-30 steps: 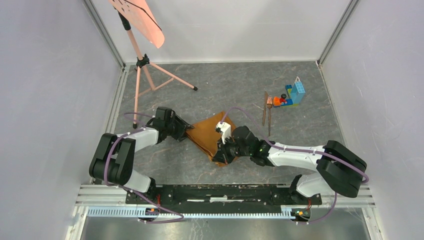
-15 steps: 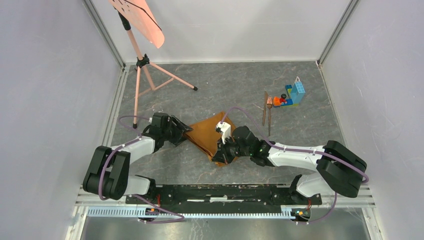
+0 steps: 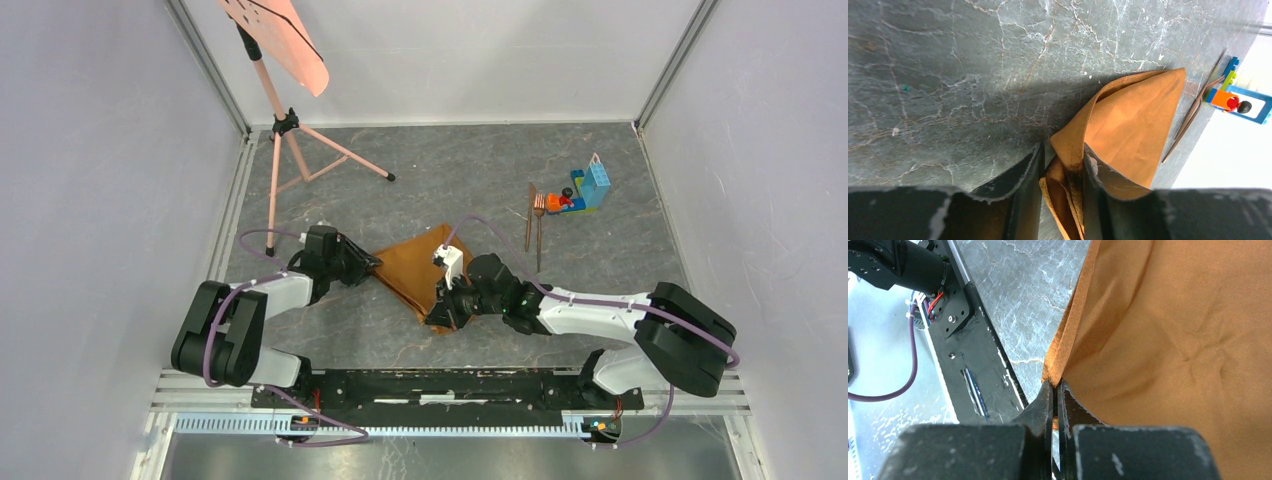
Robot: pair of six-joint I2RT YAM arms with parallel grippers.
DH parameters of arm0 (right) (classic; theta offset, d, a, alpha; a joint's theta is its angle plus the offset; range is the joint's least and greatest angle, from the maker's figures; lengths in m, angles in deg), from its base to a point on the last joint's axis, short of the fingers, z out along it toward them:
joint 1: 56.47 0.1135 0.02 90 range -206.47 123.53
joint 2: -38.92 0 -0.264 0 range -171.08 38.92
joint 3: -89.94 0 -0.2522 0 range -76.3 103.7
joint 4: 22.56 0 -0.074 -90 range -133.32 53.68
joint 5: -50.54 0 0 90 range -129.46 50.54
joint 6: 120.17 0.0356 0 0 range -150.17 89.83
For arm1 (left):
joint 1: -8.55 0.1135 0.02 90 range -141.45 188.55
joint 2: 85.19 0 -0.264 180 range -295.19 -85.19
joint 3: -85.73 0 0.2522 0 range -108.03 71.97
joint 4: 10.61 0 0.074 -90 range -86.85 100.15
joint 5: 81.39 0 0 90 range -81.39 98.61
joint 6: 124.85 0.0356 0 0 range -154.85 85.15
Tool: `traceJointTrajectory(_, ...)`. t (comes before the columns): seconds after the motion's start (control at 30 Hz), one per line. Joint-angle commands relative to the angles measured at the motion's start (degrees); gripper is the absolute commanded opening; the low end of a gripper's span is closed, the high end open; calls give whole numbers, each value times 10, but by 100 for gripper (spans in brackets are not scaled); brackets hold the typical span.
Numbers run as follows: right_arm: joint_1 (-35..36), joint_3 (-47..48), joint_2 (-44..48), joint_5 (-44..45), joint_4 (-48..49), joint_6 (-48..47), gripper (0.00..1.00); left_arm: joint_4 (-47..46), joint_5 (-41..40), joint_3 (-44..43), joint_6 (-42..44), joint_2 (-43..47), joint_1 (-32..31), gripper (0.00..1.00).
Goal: Fold the napkin into a case and place the utensils inside
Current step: Pick up the lower triangle-folded napkin from the center of the board, then fold the lower triangle-folded napkin at the center of the board.
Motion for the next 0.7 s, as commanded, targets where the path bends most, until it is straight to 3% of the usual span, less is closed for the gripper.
traceJointTrajectory(0.0,-2,-15,11,-27,43,12,0,12,-28,3,57,27,5,34)
traceJointTrajectory(0.2,13,-38,-10,-67,82,20,0,108,-63,-7,101,107,6,13)
traceJointTrajectory(0.33,44,-34,-36,-90,107,23,0,182,-69,-15,111,157,9,8)
traceJointTrajectory(0.37,50,-37,-41,-101,123,29,0,204,-69,-20,113,167,9,3)
traceJointTrajectory(0.67,25,-127,-51,-157,317,148,0,421,-154,-122,80,189,0,2)
